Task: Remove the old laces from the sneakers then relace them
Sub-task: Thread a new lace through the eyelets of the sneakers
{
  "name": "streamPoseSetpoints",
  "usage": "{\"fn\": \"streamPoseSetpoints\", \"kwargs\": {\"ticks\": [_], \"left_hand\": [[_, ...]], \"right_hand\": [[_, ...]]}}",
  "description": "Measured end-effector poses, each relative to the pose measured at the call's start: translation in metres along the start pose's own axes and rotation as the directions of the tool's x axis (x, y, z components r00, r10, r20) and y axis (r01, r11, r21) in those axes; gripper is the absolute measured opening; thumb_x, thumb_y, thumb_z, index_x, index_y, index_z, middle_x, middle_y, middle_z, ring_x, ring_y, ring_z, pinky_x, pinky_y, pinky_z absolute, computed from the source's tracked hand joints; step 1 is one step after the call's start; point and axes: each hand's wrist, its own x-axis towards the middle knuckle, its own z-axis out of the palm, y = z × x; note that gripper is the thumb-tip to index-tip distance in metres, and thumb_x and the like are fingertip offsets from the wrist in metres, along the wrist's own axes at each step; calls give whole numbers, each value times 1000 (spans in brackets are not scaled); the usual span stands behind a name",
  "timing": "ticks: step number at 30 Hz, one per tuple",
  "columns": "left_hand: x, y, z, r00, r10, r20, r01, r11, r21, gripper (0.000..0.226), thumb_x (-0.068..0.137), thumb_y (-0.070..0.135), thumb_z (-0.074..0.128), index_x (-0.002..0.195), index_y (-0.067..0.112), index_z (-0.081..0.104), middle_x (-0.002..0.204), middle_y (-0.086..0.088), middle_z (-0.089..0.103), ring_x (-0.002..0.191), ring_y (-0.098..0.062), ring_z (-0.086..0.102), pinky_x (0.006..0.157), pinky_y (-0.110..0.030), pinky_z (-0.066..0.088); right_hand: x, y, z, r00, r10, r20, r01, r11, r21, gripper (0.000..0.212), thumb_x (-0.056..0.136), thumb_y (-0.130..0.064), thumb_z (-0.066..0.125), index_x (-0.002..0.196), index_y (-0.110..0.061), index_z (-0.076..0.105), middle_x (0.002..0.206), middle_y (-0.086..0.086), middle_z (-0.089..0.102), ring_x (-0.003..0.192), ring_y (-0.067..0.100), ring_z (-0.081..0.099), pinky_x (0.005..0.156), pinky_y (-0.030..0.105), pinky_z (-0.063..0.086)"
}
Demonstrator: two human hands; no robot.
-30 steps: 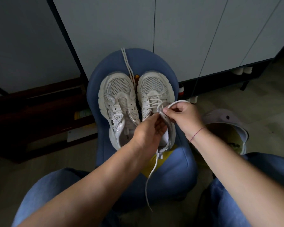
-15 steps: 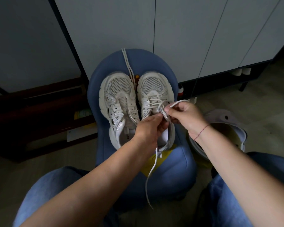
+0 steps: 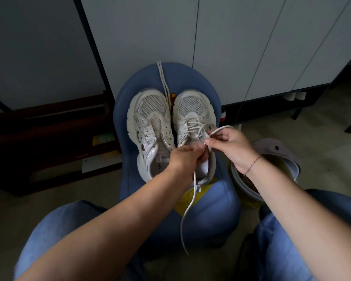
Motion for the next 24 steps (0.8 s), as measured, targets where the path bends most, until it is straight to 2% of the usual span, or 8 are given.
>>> {"fn": "streamPoseSetpoints", "kwargs": {"ticks": [3,6,9,12,14,18,20,24], "left_hand": [[-11,-1,-16,982,-105,156,72,977,202,13,94,-1,58,84,0,66,68,-6,66,60,-10,62,59,-16,55],[-25,4,-35,910,-273,311,58,829,557,9,93,2,61,87,1,68,73,-6,67,62,-9,63,61,-15,54],[-31,7,-46,870,-343,353,1,718,696,7,93,1,61,92,1,68,80,-7,70,69,-8,66,68,-16,56],[-26,7,-46,947,-154,281,-31,828,560,15,94,3,61,107,-1,66,101,-19,70,88,-21,68,83,-24,58],[-20,8,-39,970,-91,227,-7,918,396,17,98,7,56,111,1,64,105,-17,69,92,-22,67,84,-25,56],[-15,5,-17,972,-203,119,188,974,130,19,102,16,48,93,7,62,93,-10,68,83,-18,65,73,-25,57],[-12,0,-11,969,-229,96,219,970,105,23,102,20,51,87,9,64,88,-7,69,81,-17,65,74,-27,55],[-6,-4,-10,981,-168,92,154,977,148,21,99,20,56,84,8,65,69,-1,67,62,-13,60,59,-23,52]], "right_hand": [[0,1,-1,1000,-19,-12,19,1000,-24,20,79,7,68,77,-12,62,75,4,62,59,-4,60,61,10,49],[-2,3,-3,1000,-18,-13,18,1000,-10,19,80,7,68,79,-12,64,76,5,63,59,-4,59,62,11,49],[0,5,-3,1000,5,-13,-4,1000,13,19,80,3,69,85,-14,66,83,3,67,66,-2,63,65,13,50],[0,5,-1,1000,23,-13,-22,999,32,20,80,2,70,84,-17,65,83,0,68,68,-2,64,64,13,49],[0,4,1,1000,26,-14,-25,999,44,20,80,3,70,82,-16,65,81,0,67,66,-2,64,62,12,49],[0,4,3,999,36,-24,-35,999,40,19,79,1,71,82,-17,66,81,1,68,71,4,64,65,16,50],[0,4,3,999,42,-21,-41,998,41,18,79,0,71,82,-18,66,81,1,68,73,7,64,65,17,50],[0,3,4,999,45,-11,-44,997,57,19,80,1,71,81,-17,65,79,1,68,70,5,64,62,16,51]]}}
